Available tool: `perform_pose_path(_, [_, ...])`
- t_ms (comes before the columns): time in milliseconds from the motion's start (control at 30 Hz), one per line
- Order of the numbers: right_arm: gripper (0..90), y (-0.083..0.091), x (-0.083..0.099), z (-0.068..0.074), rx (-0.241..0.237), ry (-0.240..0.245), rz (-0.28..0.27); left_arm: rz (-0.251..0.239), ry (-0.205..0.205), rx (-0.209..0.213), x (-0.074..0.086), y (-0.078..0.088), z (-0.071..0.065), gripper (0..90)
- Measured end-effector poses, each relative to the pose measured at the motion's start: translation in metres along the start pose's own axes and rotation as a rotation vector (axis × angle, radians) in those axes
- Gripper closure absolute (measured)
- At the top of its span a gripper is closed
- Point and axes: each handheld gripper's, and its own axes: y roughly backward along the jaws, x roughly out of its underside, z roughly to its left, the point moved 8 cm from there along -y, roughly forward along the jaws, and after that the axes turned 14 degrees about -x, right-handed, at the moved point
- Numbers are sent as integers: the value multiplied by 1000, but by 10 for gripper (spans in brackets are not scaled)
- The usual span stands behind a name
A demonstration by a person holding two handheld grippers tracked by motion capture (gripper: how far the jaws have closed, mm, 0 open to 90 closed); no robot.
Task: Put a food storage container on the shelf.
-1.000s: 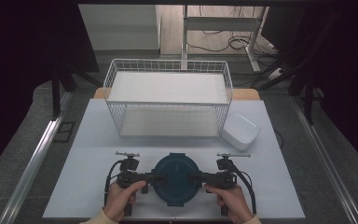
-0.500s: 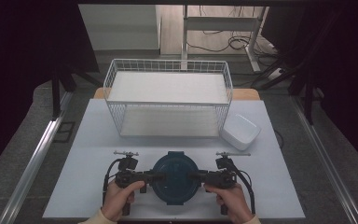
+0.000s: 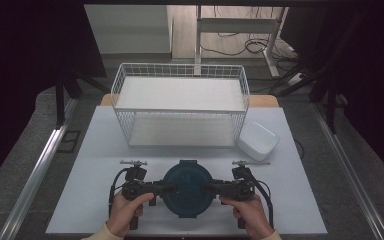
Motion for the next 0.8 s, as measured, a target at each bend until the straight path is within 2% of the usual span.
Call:
perform_pose_path(400, [402,3,-10,5,4,29,-1,-17,-17,-3,-9,5,-4,372])
perform_pose_path(800, [402,6,-46,22,0,74,-9,-52,-39,-9,-42,25,-10,372])
